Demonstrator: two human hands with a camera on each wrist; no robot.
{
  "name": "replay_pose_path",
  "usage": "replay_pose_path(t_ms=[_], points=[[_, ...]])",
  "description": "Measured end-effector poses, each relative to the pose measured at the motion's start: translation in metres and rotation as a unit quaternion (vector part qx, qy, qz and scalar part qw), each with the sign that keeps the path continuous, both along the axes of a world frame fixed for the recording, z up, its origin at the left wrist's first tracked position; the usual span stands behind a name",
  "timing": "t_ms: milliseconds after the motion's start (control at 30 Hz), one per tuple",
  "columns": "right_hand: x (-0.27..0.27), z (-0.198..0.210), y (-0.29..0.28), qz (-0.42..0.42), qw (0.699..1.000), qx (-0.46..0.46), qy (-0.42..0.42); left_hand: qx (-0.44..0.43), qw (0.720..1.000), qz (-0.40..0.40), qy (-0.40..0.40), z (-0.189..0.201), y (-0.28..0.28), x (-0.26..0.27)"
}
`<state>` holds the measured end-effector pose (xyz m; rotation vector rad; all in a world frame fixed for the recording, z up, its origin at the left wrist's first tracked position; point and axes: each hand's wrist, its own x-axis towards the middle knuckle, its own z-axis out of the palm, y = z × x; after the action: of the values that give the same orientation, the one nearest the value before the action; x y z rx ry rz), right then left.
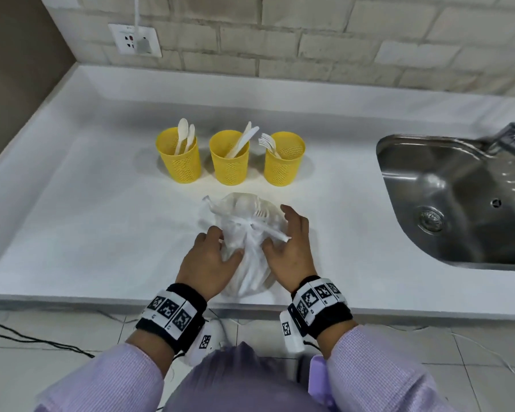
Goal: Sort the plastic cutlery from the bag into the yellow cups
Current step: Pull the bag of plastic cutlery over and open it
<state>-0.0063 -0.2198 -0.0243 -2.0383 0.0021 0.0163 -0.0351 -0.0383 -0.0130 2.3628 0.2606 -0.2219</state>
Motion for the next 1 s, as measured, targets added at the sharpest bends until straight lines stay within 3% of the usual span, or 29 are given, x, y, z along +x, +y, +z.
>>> replay_pose_path(t_ms=[200, 433, 733, 867, 1000], points=[[0.002, 0.005, -0.027, -0.027, 0.999, 0.039, 0.024, -0.007, 1.000, -0.019, 0.002, -0.004, -0.020, -0.003], [0.005, 0.015, -0.035, 0.020, 0.990, -0.126, -0.060, -0.047, 0.990, 0.045, -0.125, 0.015, -0.019, 0.005], [0.020, 0.023, -0.018, 0.110, 0.965, -0.224, -0.084, -0.075, 0.984, 0.060, -0.153, 0.025, -0.033, 0.013], [0.030, 0.037, -0.019, 0.139, 0.936, -0.307, -0.103, -0.077, 0.982, 0.058, -0.160, 0.024, -0.034, 0.011], [0.038, 0.045, -0.022, 0.159, 0.913, -0.369, -0.070, -0.072, 0.980, 0.073, -0.173, 0.027, -0.028, 0.009]])
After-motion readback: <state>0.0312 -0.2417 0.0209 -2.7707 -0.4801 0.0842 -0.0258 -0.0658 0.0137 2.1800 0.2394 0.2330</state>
